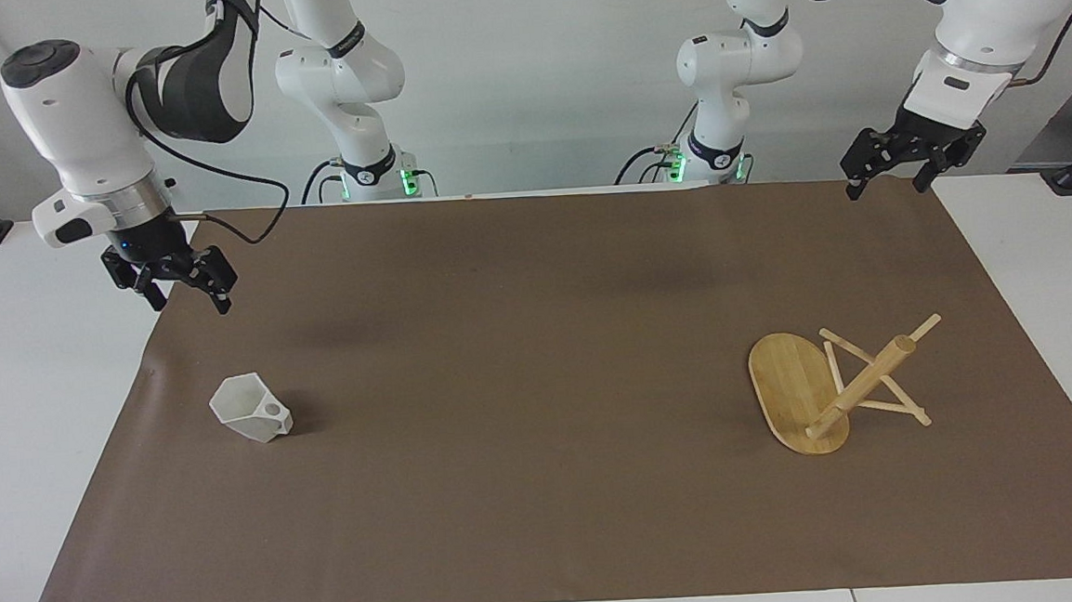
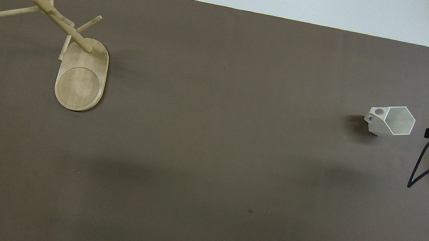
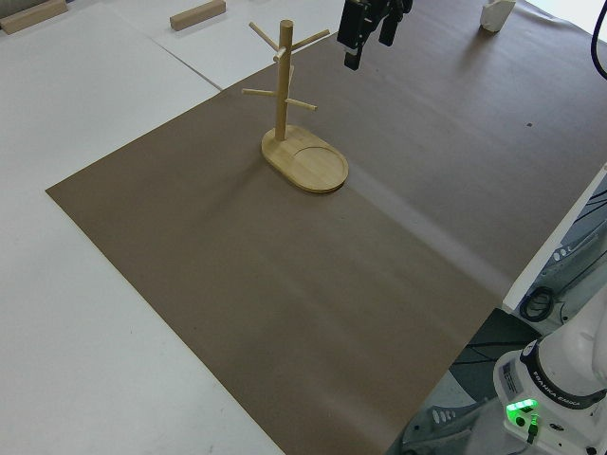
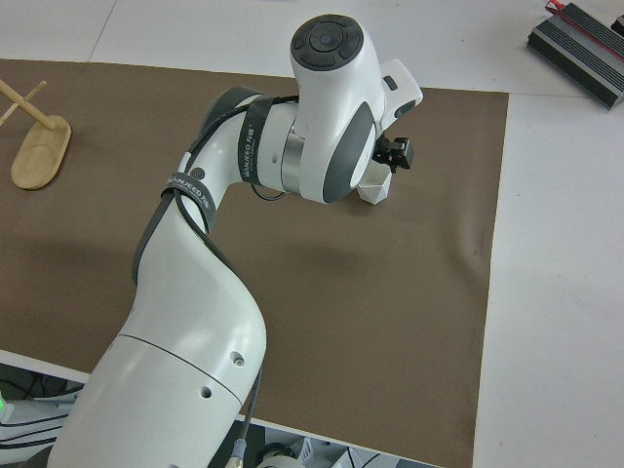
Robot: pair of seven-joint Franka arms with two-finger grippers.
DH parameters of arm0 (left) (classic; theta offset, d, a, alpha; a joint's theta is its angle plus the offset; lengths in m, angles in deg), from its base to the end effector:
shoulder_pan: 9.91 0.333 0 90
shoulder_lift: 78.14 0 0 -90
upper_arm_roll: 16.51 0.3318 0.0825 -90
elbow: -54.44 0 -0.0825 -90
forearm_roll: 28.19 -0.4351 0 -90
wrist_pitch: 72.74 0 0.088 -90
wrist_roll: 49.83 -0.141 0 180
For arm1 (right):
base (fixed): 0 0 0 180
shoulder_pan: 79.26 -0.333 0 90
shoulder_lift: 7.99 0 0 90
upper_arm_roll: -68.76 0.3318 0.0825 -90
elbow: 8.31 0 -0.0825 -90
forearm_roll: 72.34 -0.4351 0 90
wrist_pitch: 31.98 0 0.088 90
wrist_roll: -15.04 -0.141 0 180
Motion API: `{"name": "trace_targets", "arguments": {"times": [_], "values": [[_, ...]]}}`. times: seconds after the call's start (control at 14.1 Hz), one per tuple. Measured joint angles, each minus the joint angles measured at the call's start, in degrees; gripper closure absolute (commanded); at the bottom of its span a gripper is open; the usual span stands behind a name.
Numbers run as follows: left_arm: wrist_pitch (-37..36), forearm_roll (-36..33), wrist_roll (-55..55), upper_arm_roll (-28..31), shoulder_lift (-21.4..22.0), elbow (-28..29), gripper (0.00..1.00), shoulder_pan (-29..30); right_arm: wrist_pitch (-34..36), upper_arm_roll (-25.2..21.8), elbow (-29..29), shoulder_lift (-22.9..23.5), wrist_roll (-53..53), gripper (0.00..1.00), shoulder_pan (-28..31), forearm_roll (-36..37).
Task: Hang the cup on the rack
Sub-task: 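Reach the right gripper to the white hexagonal cup and grasp it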
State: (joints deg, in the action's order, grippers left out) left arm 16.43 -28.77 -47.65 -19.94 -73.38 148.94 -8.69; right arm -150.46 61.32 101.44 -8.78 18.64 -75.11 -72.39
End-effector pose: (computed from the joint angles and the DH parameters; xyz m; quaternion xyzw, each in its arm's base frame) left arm 0.5756 -0.0220 0.6130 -1.0000 0.0001 0.0048 0.0077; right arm 0.6135 -0.1260 0.4780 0.9941 -0.0697 0.0824 0.0097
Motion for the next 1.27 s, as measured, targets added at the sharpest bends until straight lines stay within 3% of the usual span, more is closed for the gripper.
{"name": "trace_targets", "arguments": {"times": [0.92,1.27], "values": [[0.0,0.0,0.0,0.0,0.0,0.0,0.0,0.0,-18.1,-2.0,1.7,10.4,0.0,0.0,0.0,0.0],[0.0,0.0,0.0,0.0,0.0,0.0,0.0,0.0,-19.7,-2.0,1.7,12.7,0.0,0.0,0.0,0.0]]}}
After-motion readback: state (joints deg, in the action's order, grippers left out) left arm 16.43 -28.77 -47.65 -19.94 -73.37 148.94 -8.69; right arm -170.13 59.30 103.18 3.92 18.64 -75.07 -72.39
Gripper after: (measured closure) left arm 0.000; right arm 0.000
